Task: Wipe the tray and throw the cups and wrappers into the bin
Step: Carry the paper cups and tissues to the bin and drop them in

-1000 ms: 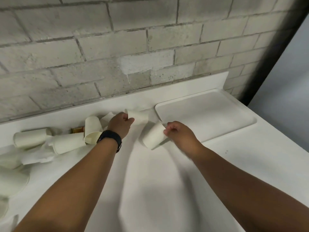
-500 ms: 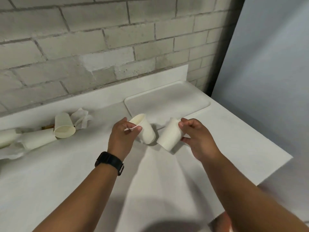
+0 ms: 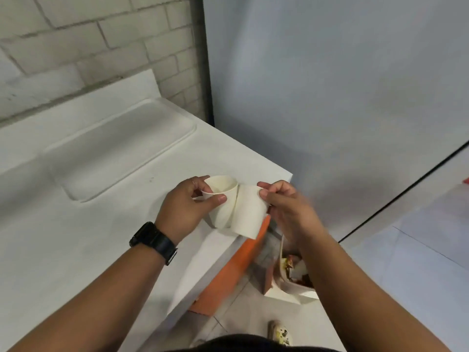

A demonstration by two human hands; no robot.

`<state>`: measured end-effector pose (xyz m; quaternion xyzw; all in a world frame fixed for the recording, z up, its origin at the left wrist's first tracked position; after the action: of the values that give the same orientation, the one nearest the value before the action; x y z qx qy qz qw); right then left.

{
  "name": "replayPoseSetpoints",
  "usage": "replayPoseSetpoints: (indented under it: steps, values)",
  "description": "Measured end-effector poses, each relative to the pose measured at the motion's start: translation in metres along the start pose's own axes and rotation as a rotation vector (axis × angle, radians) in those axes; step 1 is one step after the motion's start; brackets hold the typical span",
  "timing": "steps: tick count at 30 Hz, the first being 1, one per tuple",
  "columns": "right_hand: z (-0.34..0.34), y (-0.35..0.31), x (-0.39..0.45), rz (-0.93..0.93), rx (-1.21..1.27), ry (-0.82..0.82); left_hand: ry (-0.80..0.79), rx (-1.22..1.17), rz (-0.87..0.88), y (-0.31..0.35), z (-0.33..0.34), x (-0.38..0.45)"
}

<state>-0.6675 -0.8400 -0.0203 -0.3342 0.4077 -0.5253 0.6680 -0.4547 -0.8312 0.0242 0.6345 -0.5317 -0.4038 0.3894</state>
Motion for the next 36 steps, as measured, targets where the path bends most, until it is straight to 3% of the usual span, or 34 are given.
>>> replayPoseSetpoints:
  steps: [9, 16, 26, 36]
  values:
    - [-0.225, 0.018, -0.027, 0.152, -0.433, 0.410, -0.209, 0.137, 0.105, 0.025, 0.158, -0.010]
    - [-0.302, 0.061, -0.035, 0.301, -0.780, 0.398, -0.286, 0.381, -0.030, -0.023, 0.227, -0.009]
    - [-0.348, 0.060, -0.051, 0.333, -0.842, 0.384, -0.437, 0.500, -0.262, -0.088, 0.303, 0.001]
    - [-0.315, 0.055, -0.034, 0.297, -0.853, 0.243, -0.329, 0.544, -0.348, -0.087, 0.258, -0.016]
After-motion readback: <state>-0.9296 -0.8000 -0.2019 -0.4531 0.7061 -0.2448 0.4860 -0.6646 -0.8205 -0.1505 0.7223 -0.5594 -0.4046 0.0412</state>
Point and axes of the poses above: each hand's wrist, its own x-axis towards the middle knuckle, its own z-axis out of the palm, y = z × x, the point moved 9 cm from there along x, towards the middle knuckle, and after that the axes turned 4 degrees about -z, right-handed, at the moved point
